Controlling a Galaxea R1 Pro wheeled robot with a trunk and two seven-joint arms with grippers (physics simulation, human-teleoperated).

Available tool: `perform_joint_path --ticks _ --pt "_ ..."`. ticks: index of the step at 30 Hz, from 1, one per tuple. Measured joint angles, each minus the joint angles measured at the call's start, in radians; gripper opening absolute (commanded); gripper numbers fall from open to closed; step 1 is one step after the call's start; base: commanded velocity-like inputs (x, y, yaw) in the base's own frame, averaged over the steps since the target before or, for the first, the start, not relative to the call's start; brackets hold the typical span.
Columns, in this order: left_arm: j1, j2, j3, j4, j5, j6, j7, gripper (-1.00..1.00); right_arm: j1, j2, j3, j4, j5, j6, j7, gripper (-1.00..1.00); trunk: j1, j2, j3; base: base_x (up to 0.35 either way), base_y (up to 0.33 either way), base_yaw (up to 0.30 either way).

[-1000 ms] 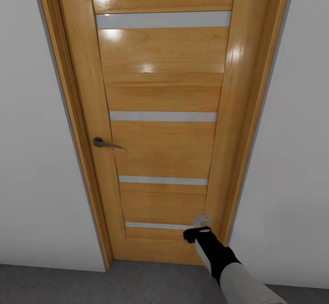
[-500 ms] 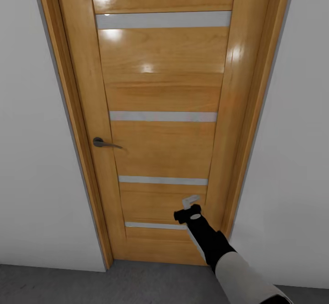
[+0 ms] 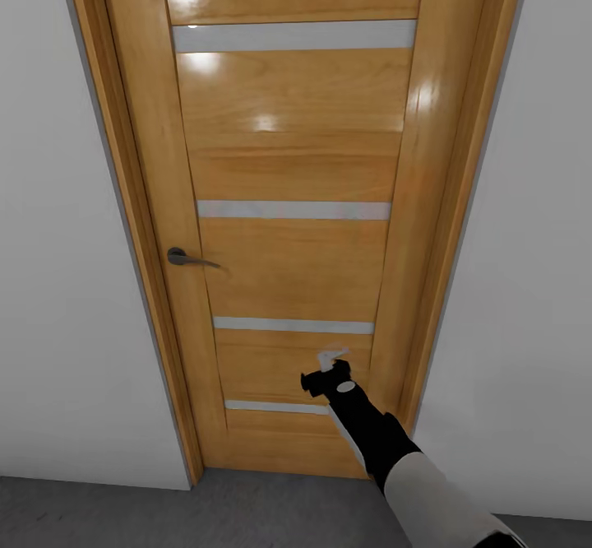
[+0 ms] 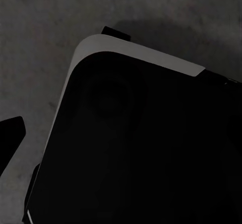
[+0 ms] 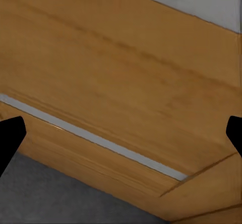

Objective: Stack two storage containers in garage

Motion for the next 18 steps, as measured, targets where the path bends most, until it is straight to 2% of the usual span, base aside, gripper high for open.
perform_joint_path --ticks 3,4,6,7,8,11,16,18 --pt "0.0 0.0 0.0 0.0 0.0 0.0 0.0 1.0 0.0 0.0 0.012 -0.028 -0.005 0.001 0.029 1.0 0.0 0.0 0.0 0.0 0.0 0.0" --pt "0.0 0.0 -0.001 -0.001 0.0 0.0 0.0 1.0 -0.012 0.0 0.049 -0.087 -0.008 0.009 0.108 1.0 0.0 0.0 0.0 0.0 0.0 0.0" --pt "0.0 0.0 0.0 -0.001 0.0 0.0 -0.001 1.0 -0.078 0.0 0.056 -0.103 -0.013 0.015 0.125 1.0 0.0 0.0 0.0 0.0 0.0 0.0" --pt "0.0 0.0 0.0 -0.001 0.0 0.0 -0.001 1.0 -0.134 0.0 0.059 -0.092 -0.048 0.018 0.133 1.0 0.0 0.0 0.0 0.0 0.0 0.0" --pt "0.0 0.0 0.0 -0.001 0.0 0.0 -0.001 1.0 -0.143 0.0 0.06 -0.09 -0.059 0.019 0.134 1.0 0.0 0.0 0.0 0.0 0.0 0.0" --pt "0.0 0.0 0.0 -0.001 0.001 0.001 -0.001 1.0 -0.161 0.0 0.063 -0.086 -0.099 0.02 0.142 1.0 0.0 0.0 0.0 0.002 0.0 0.0" --pt "0.0 0.0 -0.001 0.0 0.002 0.001 -0.001 1.0 -0.166 0.0 0.065 -0.085 -0.113 0.011 0.147 1.0 0.0 0.0 0.0 0.112 0.0 0.0" --pt "0.0 0.0 -0.001 0.0 0.002 0.002 -0.001 1.0 -0.167 0.0 0.079 -0.083 -0.114 0.008 0.148 1.0 0.0 0.0 0.0 0.198 0.0 0.0"
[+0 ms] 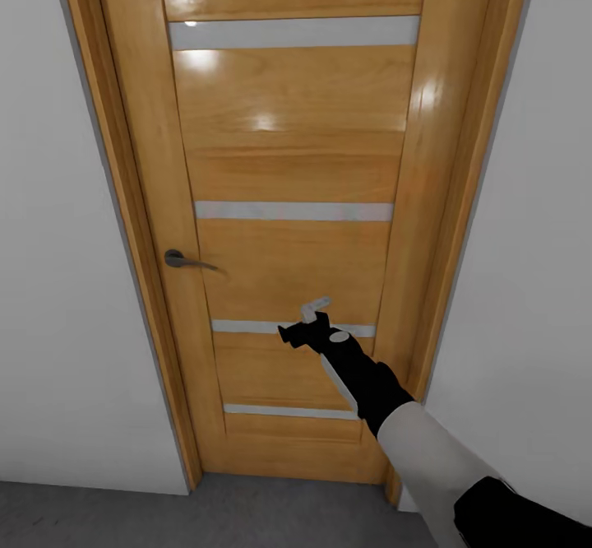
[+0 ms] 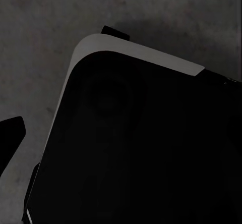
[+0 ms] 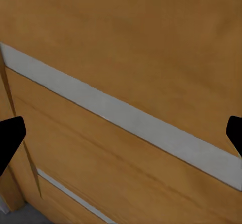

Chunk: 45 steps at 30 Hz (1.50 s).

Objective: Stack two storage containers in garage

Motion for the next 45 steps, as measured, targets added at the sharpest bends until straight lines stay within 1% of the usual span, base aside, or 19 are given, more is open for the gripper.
perform_joint_path --ticks 1,2,4,8,21,27,33,35,36,38,41,45 --pt "0.0 0.0 0.0 0.0 0.0 0.0 0.0 1.0 0.0 0.0 0.006 0.0 0.0 0.0 0.0 1.0 0.0 0.0 0.0 0.215 0.0 0.0" --pt "0.0 0.0 0.0 0.0 -0.001 0.0 0.0 1.0 0.0 0.0 0.025 0.001 -0.001 -0.001 0.0 1.0 0.0 0.0 0.0 0.221 0.0 0.0" --pt "0.0 0.0 0.0 0.0 -0.002 0.0 0.0 1.0 0.0 0.0 0.047 0.001 -0.001 -0.002 -0.001 1.0 0.0 0.0 0.0 0.229 0.0 0.0" --pt "0.0 0.0 -0.001 0.0 -0.004 0.0 0.0 1.0 0.0 0.0 0.064 0.002 -0.001 -0.004 -0.001 1.0 0.0 0.0 0.0 0.236 0.0 0.0" --pt "0.0 0.0 -0.001 0.0 -0.002 0.0 0.0 1.0 0.0 0.0 0.068 0.002 -0.005 -0.004 0.002 1.0 0.0 0.0 0.0 0.225 0.003 0.0" --pt "0.0 0.0 -0.001 0.0 -0.003 0.0 0.0 1.0 0.0 0.0 0.076 0.004 -0.004 -0.004 0.002 1.0 0.0 0.0 0.0 0.221 0.159 0.0" --pt "0.0 0.0 -0.002 0.0 -0.003 0.0 0.0 1.0 0.0 0.0 0.085 0.003 -0.007 -0.004 -0.005 1.0 0.0 0.0 0.0 0.048 0.036 0.0" --pt "0.0 0.0 -0.002 0.0 -0.003 0.0 0.0 1.0 0.0 0.0 0.087 0.019 -0.005 -0.003 -0.011 1.0 0.0 0.0 0.0 0.001 0.001 0.0" --pt "0.0 0.0 -0.002 0.0 -0.002 0.0 0.0 1.0 -0.009 0.0 0.088 0.045 -0.011 -0.01 -0.017 1.0 0.0 0.0 0.0 0.0 0.0 0.0" --pt "0.0 -0.001 -0.002 -0.002 -0.002 0.0 0.0 1.0 -0.021 0.0 0.084 0.098 0.007 -0.019 -0.042 1.0 0.0 0.0 0.0 0.0 0.0 0.0" --pt "0.0 -0.001 -0.002 -0.002 -0.003 0.0 0.0 1.0 -0.027 0.0 0.085 0.116 0.007 -0.025 -0.042 1.0 0.0 0.0 0.0 0.042 0.0 0.0" --pt "0.0 0.0 -0.006 -0.001 -0.012 0.0 -0.008 1.0 -0.029 0.0 0.083 0.127 0.013 -0.027 -0.046 1.0 0.0 0.0 0.0 0.3 0.0 0.0"
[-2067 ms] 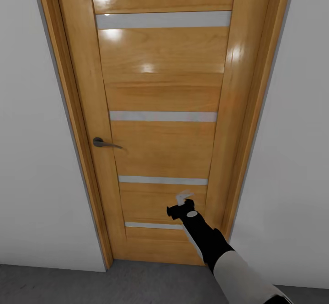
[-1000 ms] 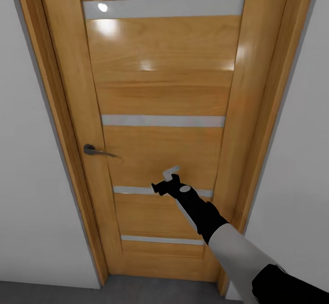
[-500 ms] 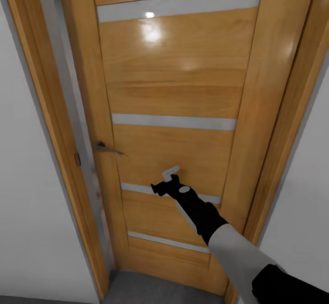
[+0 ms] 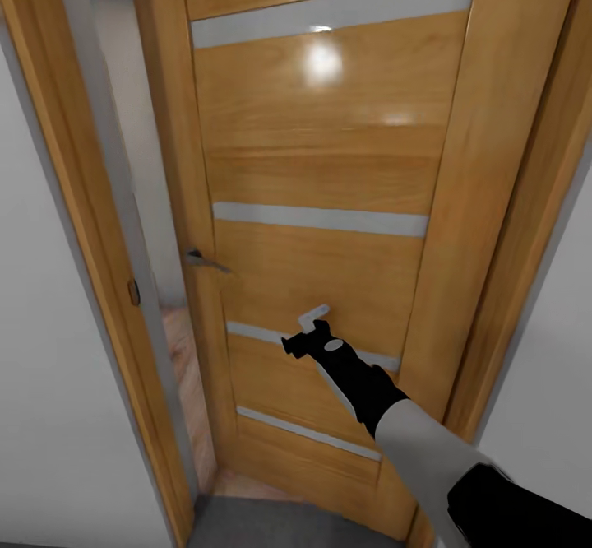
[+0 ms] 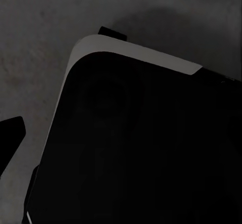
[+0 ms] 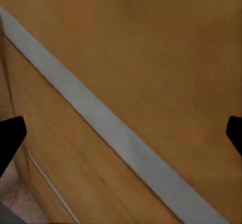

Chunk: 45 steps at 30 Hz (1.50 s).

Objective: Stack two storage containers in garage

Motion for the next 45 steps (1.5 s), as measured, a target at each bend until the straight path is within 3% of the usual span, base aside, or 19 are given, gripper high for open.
perform_joint_path --ticks 26,30,36,45 --pt "0.0 0.0 0.0 0.001 -0.001 0.0 -0.001 1.0 0.0 0.0 -0.008 -0.023 -0.005 -0.013 0.005 1.0 0.0 0.0 0.0 0.289 0.0 0.0" --pt "0.0 0.0 0.001 0.001 -0.001 0.0 -0.001 1.0 0.001 0.0 -0.003 -0.027 -0.011 -0.011 -0.04 1.0 0.0 0.0 0.0 0.178 0.0 0.0" --pt "0.0 0.0 0.001 0.001 -0.001 0.0 -0.001 1.0 0.0 0.0 -0.007 -0.022 0.055 -0.015 -0.129 1.0 0.0 0.0 0.0 0.158 0.0 0.0" --pt "0.0 0.0 0.001 0.001 -0.001 0.0 -0.001 1.0 0.0 0.0 -0.007 -0.015 0.056 -0.022 -0.139 1.0 0.001 0.0 0.0 0.021 0.0 0.0"
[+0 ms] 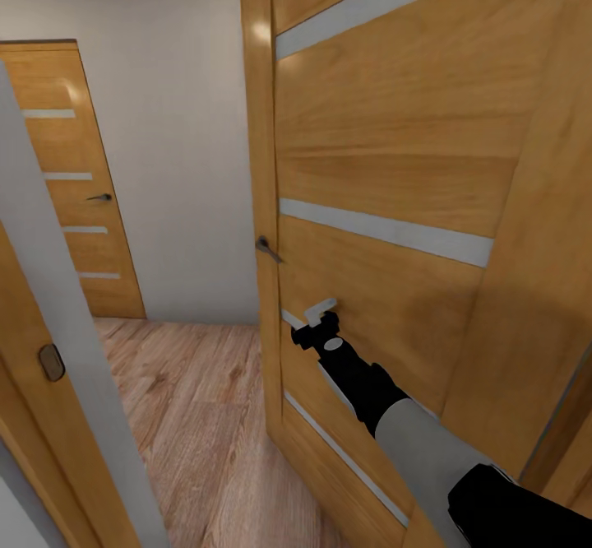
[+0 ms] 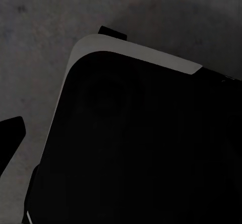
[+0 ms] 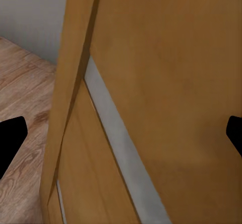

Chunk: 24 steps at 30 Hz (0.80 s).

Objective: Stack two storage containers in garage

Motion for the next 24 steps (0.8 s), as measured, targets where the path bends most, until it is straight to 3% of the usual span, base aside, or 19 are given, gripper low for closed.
perform_joint_path --ticks 12,24 --pt "0.0 0.0 0.001 0.0 0.002 0.0 0.0 1.0 0.0 0.0 0.002 0.006 -0.014 -0.018 -0.012 1.0 0.0 0.0 0.0 0.0 0.0 0.0" --pt "0.0 0.0 0.001 0.002 0.003 0.0 0.0 1.0 0.014 0.0 0.004 0.02 0.003 -0.019 -0.073 1.0 0.0 0.0 0.0 0.0 0.0 0.0"
